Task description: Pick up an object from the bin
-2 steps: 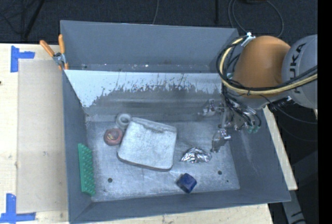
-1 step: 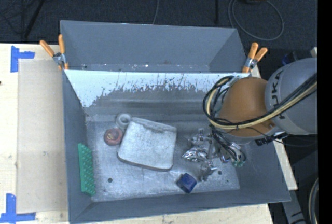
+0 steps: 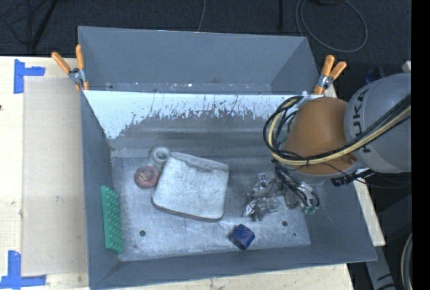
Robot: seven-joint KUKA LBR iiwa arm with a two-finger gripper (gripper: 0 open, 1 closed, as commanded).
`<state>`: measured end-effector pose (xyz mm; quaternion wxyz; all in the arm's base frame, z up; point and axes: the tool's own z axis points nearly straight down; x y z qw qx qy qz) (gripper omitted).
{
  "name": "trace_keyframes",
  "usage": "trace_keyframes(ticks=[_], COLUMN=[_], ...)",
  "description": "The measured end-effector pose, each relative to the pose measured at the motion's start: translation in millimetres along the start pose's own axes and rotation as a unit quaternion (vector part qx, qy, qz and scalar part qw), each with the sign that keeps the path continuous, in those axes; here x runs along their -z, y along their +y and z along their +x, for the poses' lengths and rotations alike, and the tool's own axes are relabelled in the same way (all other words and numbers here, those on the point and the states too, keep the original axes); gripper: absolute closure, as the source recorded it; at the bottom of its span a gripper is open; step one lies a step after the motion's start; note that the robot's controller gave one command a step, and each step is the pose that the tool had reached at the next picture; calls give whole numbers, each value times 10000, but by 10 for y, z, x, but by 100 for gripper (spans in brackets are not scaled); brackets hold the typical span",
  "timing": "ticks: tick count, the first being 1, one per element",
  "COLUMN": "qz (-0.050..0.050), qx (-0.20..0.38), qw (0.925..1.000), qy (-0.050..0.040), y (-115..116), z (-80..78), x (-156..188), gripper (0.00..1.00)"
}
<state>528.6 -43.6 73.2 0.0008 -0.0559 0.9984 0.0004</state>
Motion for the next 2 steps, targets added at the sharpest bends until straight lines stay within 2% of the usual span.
trace_keyframes(ticks=[1,2], qz=[11,6], qx=[966,2677], qw=[9953,9635], qy=[-32,-26], y=[89,249], z=[76,-411], x=[1720,2047], gripper=[100,100])
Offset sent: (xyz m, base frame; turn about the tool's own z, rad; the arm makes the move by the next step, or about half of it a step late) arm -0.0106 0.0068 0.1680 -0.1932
